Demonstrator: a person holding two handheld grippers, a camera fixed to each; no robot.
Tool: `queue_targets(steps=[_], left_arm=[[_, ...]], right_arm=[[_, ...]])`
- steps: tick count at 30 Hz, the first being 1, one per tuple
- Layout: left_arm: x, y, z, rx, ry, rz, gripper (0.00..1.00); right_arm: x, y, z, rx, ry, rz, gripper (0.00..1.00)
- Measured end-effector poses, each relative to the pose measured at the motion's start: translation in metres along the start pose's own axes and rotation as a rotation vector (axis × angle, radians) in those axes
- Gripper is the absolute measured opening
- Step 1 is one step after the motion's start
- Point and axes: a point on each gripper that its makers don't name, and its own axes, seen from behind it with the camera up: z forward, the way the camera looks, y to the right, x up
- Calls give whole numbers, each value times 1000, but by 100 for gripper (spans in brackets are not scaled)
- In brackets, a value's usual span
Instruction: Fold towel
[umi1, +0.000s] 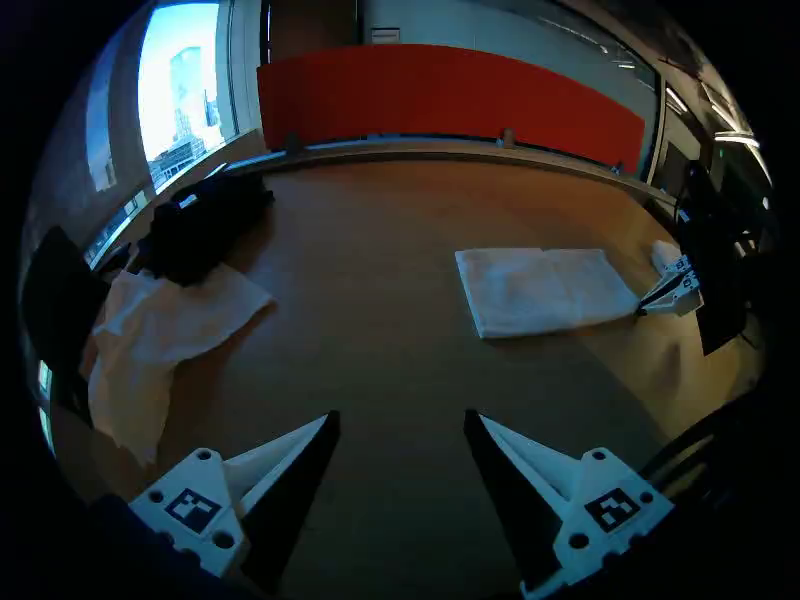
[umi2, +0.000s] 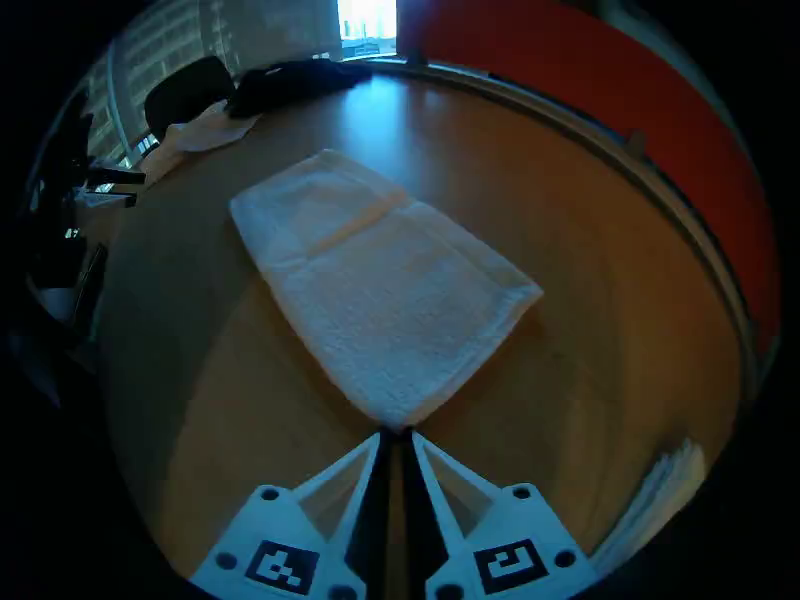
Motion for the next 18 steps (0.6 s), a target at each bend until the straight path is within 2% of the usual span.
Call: queue_targets(steps=[9,18], left_arm=[[3,1,-1,-2,6,3,92],[3,1,-2,-4,7,-4,92]], right_arm=[[7,2,-3,-22,20,-12,3],[29,6,-18,-42,74,-12,3]])
